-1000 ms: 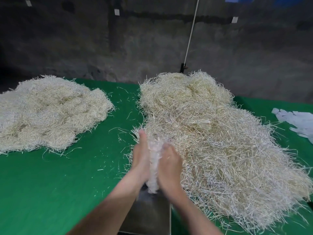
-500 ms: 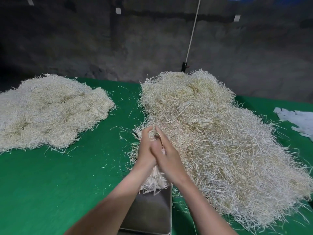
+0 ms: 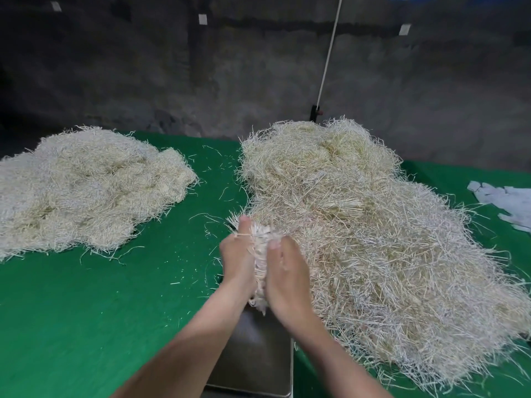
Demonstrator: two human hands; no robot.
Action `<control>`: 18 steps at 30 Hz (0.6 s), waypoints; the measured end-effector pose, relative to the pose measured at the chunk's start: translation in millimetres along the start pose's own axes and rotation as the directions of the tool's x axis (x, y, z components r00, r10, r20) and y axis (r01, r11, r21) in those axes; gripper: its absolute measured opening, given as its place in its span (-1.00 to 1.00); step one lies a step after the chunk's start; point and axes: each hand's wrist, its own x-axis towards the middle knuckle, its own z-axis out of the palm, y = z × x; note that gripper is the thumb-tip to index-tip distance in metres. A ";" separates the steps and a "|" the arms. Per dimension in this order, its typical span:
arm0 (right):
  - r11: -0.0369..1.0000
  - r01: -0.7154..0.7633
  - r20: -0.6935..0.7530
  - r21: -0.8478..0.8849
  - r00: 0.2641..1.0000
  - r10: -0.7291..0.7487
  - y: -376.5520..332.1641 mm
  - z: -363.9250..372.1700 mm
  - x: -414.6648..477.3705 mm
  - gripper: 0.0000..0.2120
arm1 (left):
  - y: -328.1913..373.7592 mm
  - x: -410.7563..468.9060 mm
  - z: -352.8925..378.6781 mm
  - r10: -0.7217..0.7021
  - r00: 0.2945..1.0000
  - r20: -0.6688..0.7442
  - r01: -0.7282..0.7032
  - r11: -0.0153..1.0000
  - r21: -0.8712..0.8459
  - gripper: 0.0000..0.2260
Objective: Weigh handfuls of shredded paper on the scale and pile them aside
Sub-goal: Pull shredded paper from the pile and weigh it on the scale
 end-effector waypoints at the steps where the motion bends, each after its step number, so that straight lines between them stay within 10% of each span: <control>1: 0.999 -0.014 0.009 0.048 1.000 0.014 -2.8 0.6 2.7 -0.68 | -1.6 1.0 1.5 0.019 0.999 -0.033 -0.018 1.000 0.015 -0.60; 6: 0.976 -0.134 -0.093 0.173 0.984 0.151 10.6 -27.7 37.9 -0.68 | -20.0 -13.5 8.2 -0.104 0.983 0.153 0.081 0.986 0.146 -0.61; 18: 0.985 -0.148 -0.075 0.088 0.985 0.154 2.5 11.6 3.7 -0.62 | -4.5 7.5 7.8 -0.102 0.993 0.065 0.098 0.994 0.056 -0.66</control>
